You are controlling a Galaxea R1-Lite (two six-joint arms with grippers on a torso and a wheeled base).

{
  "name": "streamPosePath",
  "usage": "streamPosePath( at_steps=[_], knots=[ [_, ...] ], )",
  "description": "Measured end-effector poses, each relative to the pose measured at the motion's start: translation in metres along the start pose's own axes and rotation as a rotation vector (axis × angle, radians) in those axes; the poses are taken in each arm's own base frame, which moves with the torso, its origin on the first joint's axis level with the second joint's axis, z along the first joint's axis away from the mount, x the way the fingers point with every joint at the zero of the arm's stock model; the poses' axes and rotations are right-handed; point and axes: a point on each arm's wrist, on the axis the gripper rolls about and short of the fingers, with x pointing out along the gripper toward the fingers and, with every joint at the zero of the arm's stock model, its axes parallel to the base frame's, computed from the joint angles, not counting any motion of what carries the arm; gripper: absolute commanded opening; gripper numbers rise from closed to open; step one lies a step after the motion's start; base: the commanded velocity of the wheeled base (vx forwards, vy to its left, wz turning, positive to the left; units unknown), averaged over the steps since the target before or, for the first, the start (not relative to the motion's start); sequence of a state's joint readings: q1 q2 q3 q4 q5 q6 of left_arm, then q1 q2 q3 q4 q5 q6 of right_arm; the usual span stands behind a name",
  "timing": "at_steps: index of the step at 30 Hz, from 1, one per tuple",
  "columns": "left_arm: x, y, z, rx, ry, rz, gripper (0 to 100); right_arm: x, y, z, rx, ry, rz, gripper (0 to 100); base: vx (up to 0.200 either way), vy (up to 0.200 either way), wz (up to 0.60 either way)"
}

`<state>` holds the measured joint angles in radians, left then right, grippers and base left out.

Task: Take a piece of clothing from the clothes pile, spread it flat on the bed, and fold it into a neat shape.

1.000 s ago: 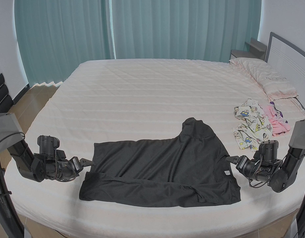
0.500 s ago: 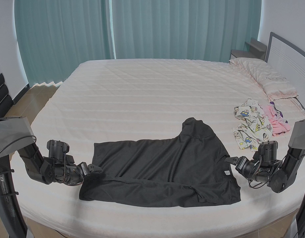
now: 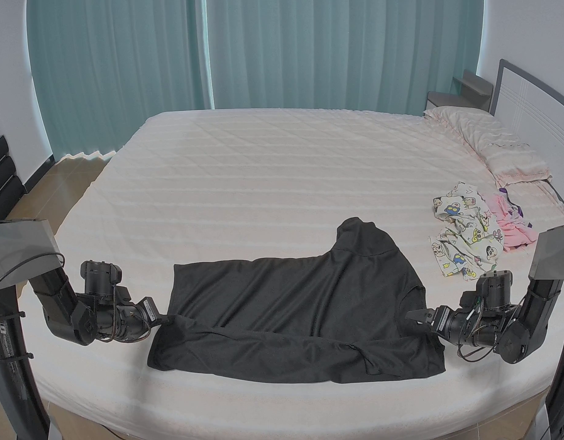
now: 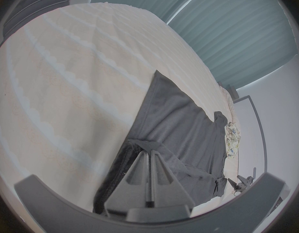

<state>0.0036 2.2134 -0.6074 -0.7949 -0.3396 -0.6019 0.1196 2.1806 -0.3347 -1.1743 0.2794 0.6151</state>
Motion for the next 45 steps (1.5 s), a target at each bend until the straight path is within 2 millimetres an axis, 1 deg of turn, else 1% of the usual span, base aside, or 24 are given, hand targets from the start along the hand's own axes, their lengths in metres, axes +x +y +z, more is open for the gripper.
streamPosePath(
  at_steps=[6, 10, 17, 18, 22, 28, 34, 45],
  knots=[
    [-0.005, 0.004, 0.002, -0.015, -0.022, 0.001, 0, 0.009, -0.012, -0.001, -0.137, -0.007, 0.001, 100, 0.000, 0.000, 0.00],
    [-0.007, 0.005, 0.003, -0.021, -0.029, 0.003, 0, 0.015, -0.020, -0.005, -0.175, 0.027, 0.028, 100, 0.000, 0.000, 0.00],
    [-0.010, 0.004, 0.004, -0.021, -0.034, -0.001, 0, 0.025, -0.026, -0.008, -0.219, 0.017, 0.058, 100, 0.000, 0.000, 0.00],
    [-0.010, 0.004, 0.004, -0.020, -0.035, -0.002, 0, 0.027, -0.027, -0.009, -0.219, 0.024, 0.057, 0, 0.000, 0.000, 0.00],
    [-0.010, 0.004, 0.004, -0.021, -0.036, -0.002, 0, 0.031, -0.032, -0.014, -0.222, 0.046, 0.050, 0, 0.000, 0.000, 0.00],
    [-0.010, 0.004, 0.004, -0.021, -0.036, -0.002, 0, 0.027, -0.036, -0.019, -0.220, 0.075, 0.069, 0, 0.000, 0.000, 0.00],
    [-0.010, 0.005, 0.004, -0.022, -0.035, 0.001, 0, 0.023, -0.033, -0.012, -0.245, -0.012, 0.121, 0, 0.000, 0.000, 0.00],
    [-0.012, 0.011, 0.007, -0.030, -0.046, 0.015, 0, 0.020, -0.033, -0.004, -0.234, -0.071, 0.136, 0, 0.000, 0.000, 0.00]
  ],
)
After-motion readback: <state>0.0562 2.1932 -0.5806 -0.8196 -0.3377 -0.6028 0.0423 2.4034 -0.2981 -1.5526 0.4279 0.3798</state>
